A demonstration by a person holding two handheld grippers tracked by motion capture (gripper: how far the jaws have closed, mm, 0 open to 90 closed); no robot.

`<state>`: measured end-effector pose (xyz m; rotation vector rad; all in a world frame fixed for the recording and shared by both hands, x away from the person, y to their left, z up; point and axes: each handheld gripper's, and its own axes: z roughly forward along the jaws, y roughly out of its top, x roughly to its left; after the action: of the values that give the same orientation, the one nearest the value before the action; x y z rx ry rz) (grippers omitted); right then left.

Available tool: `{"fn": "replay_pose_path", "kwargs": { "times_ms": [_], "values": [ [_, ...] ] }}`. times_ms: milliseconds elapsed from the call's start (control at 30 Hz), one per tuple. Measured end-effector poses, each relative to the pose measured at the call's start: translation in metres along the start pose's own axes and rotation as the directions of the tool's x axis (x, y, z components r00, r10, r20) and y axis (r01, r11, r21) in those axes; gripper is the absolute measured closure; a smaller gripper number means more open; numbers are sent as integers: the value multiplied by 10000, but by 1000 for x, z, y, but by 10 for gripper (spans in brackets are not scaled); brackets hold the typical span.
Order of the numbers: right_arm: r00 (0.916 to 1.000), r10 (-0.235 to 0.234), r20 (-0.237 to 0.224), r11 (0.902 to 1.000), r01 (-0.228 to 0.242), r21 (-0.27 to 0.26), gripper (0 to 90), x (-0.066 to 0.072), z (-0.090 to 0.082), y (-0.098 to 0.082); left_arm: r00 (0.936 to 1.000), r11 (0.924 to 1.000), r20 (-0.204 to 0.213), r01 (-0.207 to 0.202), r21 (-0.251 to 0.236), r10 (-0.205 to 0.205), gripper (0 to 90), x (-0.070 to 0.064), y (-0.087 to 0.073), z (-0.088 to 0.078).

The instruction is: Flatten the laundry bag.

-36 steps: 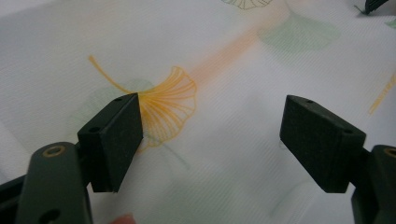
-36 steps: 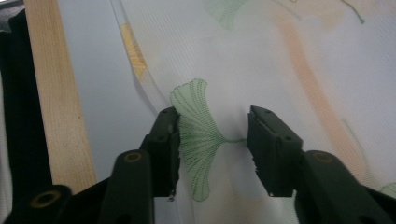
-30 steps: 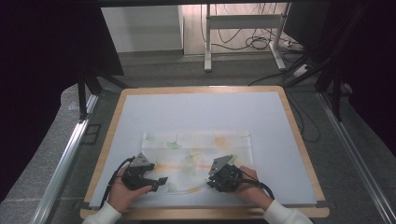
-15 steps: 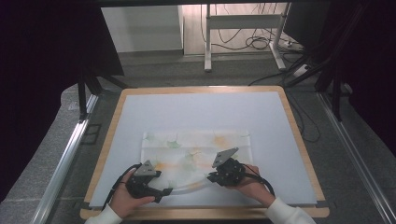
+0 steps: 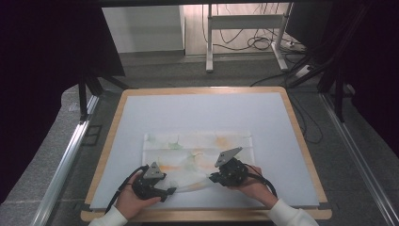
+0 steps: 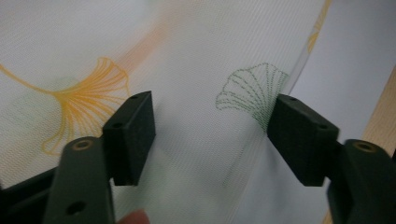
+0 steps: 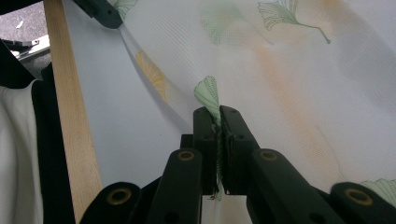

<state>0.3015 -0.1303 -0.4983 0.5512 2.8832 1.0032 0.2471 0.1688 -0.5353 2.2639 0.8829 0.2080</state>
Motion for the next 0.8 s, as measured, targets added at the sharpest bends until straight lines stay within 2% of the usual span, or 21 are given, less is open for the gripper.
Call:
{"fn": "replay_pose_path", "kwargs": {
  "times_ms": [100, 167, 333, 400, 567, 633, 800],
  "values": [
    [10000, -20, -51, 10000, 21, 84, 841, 0, 0, 0, 9992, 9996, 320, 240, -112, -236, 441, 3, 0, -1],
    [9999, -44, -93, 9999, 46, 162, 836, 0, 1, -1, 9988, 9997, 426, 233, -70, -229, 478, 4, 0, -3],
    [9997, -144, -184, 9995, 149, 275, 809, 0, 3, -2, 9937, 9987, 998, 509, -57, -500, 630, 9, 1, -4],
    [9997, -150, -170, 9996, 154, 227, 803, 0, 2, -1, 9935, 9986, 1016, 527, -77, -517, 680, 10, 1, -5],
    [9996, -210, -172, 9995, 213, 219, 787, 0, 1, -1, 9900, 9975, 1256, 667, -219, -634, 709, 15, 1, -11],
    [9997, -190, -167, 9996, 194, 202, 787, 0, 0, -1, 9890, 9970, 1309, 728, -274, -686, 751, 16, 1, -12],
    [9996, -264, -82, 9994, 266, 216, 762, 0, -2, -1, 9917, 9949, 1092, 758, -663, -683, 859, 16, 2, -19]
  ]
}}
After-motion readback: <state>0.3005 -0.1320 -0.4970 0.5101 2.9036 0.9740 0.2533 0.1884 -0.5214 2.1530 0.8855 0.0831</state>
